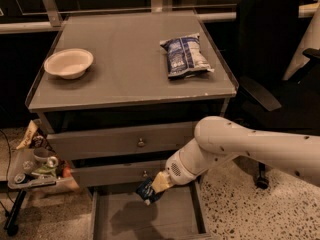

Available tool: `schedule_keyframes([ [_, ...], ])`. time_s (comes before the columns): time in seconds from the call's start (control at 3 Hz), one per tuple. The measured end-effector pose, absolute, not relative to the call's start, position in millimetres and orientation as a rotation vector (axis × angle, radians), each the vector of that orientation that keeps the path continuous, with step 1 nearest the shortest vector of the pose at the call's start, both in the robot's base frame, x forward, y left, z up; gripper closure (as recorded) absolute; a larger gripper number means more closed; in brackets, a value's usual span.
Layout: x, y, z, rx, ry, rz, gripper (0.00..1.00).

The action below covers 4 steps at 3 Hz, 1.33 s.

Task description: Place rxbar blueberry into bottom drawer

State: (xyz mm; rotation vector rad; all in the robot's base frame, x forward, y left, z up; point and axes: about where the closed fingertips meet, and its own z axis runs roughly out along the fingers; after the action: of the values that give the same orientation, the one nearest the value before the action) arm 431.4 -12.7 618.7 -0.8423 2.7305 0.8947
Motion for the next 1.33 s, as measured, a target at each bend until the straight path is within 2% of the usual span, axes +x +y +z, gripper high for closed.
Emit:
schedule_keyframes([
  [0.67, 446.0, -1.4, 555.9, -0.769, 2.710, 0.990, 1.00],
  [1.33, 459.1, 13.1, 437.2, -0.646, 2.759, 1.147, 1.00],
])
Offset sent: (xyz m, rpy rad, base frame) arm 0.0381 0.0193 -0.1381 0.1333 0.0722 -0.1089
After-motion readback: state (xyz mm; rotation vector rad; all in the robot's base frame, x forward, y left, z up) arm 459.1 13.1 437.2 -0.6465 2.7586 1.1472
